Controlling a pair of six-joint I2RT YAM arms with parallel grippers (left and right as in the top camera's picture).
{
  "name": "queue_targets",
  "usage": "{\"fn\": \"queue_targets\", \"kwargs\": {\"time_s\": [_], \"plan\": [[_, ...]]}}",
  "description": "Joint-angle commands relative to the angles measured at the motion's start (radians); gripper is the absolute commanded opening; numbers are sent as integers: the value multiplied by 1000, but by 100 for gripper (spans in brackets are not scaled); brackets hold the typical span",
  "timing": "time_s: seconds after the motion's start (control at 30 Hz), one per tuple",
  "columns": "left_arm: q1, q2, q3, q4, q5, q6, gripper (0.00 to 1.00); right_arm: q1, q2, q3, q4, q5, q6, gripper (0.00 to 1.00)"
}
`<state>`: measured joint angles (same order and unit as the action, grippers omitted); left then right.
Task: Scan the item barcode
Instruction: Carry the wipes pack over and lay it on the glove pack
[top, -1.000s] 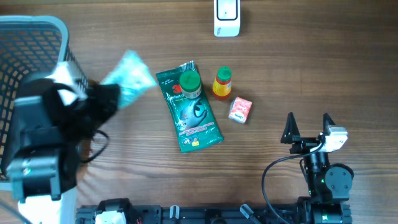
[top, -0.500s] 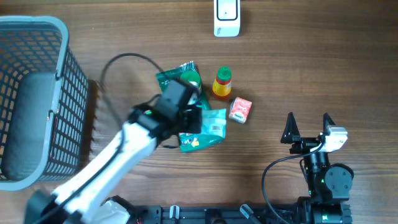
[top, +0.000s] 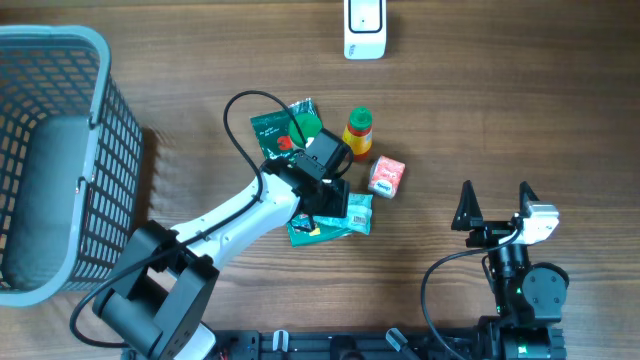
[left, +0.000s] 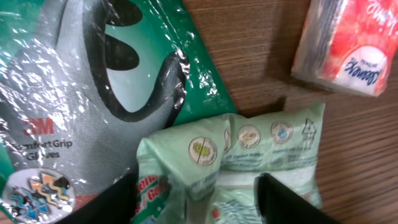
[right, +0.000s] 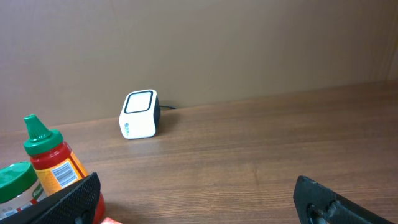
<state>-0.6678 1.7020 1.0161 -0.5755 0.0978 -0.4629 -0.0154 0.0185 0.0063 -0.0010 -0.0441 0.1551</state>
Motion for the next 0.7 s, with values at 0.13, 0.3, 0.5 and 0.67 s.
{"fn": "queue_targets", "kwargs": {"time_s": [0.13,0.3,0.5,0.67], "plan": [[-2,-26,-5,-37,-10,-77,100,6,-2,-1,3,-4,-14,100],[-2,-126,21,-101,-10,-76,100,6,-2,-1,2,-4,-14,100],[6,-340,92,-187,-135,-65,100,6,-2,-1,3,-4,-14,100],[185,-496,307,-342,-312,-11,100,6,-2,-1,3,-4,-14,100]]}}
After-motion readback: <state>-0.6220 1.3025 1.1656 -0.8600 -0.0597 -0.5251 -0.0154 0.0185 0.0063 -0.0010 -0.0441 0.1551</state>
